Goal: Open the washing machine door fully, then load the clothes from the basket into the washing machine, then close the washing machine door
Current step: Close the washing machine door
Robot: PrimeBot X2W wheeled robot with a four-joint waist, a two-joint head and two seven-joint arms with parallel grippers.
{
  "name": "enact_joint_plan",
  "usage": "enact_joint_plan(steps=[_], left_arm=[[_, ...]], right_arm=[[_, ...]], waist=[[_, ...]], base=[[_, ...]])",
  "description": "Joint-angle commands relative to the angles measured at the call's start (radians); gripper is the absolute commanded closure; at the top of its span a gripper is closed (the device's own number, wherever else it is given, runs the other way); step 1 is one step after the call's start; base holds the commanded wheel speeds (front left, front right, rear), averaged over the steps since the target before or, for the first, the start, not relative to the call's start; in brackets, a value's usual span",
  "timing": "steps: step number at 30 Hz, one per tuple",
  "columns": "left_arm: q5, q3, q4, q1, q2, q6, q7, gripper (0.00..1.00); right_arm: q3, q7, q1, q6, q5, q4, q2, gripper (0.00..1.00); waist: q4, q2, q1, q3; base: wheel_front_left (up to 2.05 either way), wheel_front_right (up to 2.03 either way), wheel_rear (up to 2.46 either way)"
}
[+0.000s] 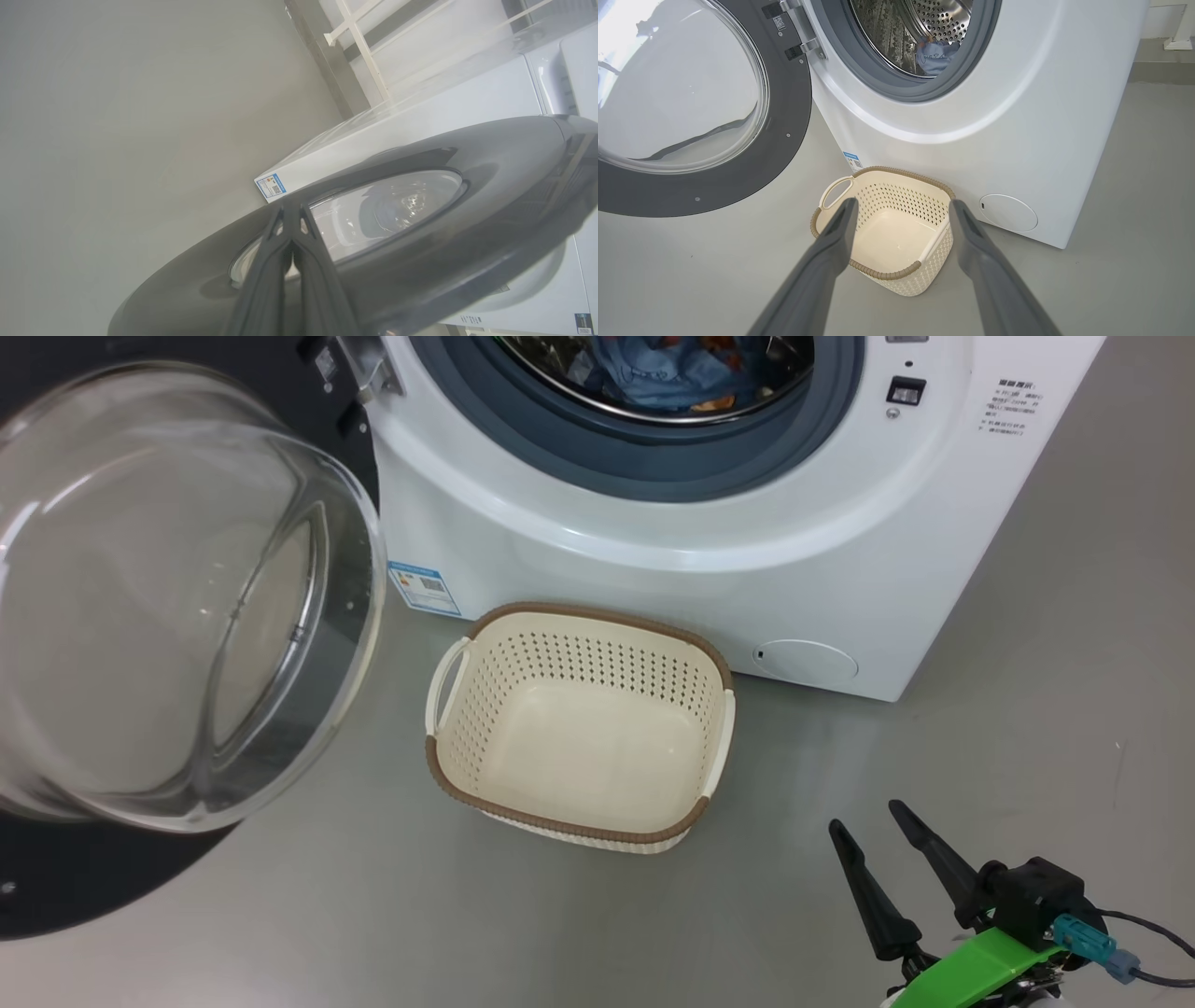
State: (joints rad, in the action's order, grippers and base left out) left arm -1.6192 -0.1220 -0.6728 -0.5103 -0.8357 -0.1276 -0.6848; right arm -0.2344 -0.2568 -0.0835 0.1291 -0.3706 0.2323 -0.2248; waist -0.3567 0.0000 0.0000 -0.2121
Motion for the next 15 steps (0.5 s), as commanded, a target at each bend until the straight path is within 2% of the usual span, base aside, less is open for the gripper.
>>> enact_joint_plan(steps=[1,12,15], left_arm=[[-0.012,-0.024,0.033,0.0,-0.055,-0.003,-0.024,1.0],[-0.048,-0.009,0.179,0.055,-0.032,-0.003,-0.184,1.0],[-0.042,-0.005,0.263,0.074,-0.019,-0.003,-0.216,1.0]], right_arm=[[-0.017,-0.005,-0.002,0.002,0.011,-0.02,-0.006,0.0],[0.006,-0.005,0.044,0.002,0.011,-0.013,-0.02,0.0],[0.013,-0.005,0.057,0.002,0.008,-0.013,-0.023,0.0]], waist=[[-0.003,0.0,0.0,0.008],[-0.022,0.0,0.0,0.072],[-0.021,0.0,0.0,0.089]], base=[[0.0,0.0,0.0],[0.0,0.0,0.0],[0.0,0.0,0.0]])
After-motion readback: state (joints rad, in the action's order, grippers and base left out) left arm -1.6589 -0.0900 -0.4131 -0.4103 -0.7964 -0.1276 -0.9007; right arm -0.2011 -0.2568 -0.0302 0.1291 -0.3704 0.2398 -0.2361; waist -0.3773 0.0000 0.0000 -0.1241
